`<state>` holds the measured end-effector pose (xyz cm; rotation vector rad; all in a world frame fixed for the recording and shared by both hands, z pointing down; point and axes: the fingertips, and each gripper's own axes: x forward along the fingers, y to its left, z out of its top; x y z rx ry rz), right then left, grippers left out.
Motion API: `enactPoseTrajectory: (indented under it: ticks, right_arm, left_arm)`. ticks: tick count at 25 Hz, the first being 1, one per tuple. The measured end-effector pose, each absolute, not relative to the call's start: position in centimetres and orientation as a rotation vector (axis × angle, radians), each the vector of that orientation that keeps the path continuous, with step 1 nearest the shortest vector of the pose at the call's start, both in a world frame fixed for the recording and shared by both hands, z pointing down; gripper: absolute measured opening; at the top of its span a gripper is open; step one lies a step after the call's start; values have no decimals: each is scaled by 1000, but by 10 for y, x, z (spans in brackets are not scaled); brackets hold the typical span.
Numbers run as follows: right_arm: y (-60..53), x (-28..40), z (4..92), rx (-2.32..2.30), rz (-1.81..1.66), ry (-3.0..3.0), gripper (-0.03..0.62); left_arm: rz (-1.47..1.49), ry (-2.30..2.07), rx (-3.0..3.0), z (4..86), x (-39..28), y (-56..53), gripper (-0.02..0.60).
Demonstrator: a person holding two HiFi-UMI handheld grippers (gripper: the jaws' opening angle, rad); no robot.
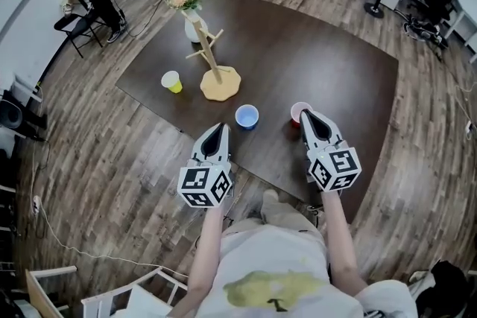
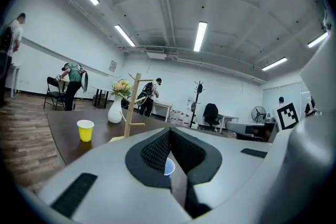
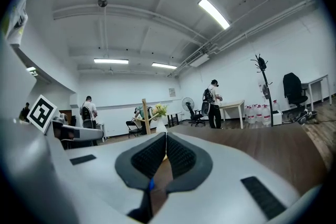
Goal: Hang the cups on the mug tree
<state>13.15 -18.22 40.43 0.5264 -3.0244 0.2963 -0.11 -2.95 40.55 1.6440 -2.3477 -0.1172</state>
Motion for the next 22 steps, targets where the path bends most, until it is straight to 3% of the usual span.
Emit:
enactPoseTrajectory:
  ticks: [14,22]
  right_arm:
    - [-209,149,475,606,315,-2853,26]
    - [-217,146,516,620,380,-2766,227]
  left_arm:
    - [-62,-2124,1737,451,29,-92,23]
    - [-22,-1989,1801,476,48,-121,23]
